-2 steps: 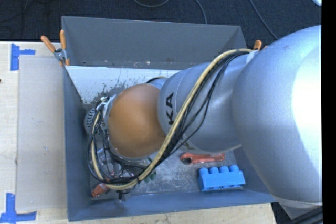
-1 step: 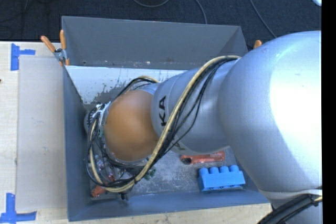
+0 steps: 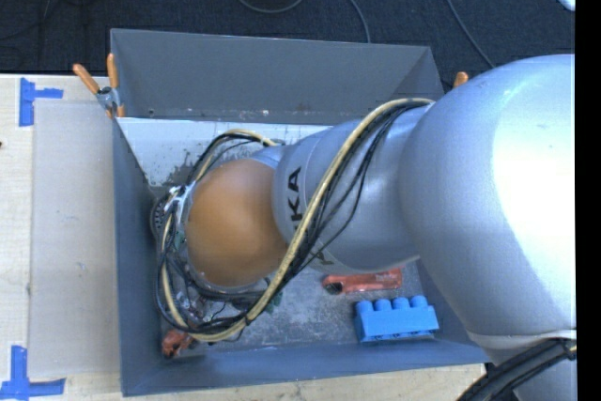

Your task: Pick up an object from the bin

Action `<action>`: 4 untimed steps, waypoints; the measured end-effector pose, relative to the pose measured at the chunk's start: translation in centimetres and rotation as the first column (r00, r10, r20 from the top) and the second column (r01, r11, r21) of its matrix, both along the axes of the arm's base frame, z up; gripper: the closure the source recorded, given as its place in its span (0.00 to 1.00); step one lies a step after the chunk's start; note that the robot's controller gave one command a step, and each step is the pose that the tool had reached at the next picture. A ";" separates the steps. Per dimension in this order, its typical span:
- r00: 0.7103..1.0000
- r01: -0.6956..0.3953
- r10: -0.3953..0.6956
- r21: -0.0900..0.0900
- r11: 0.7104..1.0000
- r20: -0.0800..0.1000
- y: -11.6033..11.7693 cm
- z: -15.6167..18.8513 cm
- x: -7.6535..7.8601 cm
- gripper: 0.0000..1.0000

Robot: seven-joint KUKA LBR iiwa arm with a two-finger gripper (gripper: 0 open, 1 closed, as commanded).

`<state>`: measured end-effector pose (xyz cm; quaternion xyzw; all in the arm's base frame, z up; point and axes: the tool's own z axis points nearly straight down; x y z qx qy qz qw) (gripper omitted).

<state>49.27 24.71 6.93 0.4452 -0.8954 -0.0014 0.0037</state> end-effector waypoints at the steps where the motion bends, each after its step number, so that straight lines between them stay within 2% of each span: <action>1: 1.000 0.000 0.000 0.000 1.000 0.000 0.0 0.0 0.0 1.00; 3: 1.000 0.001 -0.001 -0.002 1.000 -0.004 -0.1 0.5 -0.1 1.00; 4: 1.000 0.001 -0.001 -0.003 1.000 -0.005 0.0 2.0 -0.2 1.00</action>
Offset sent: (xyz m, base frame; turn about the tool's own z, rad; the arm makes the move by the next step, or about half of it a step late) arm -0.0001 0.0000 0.0007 0.0000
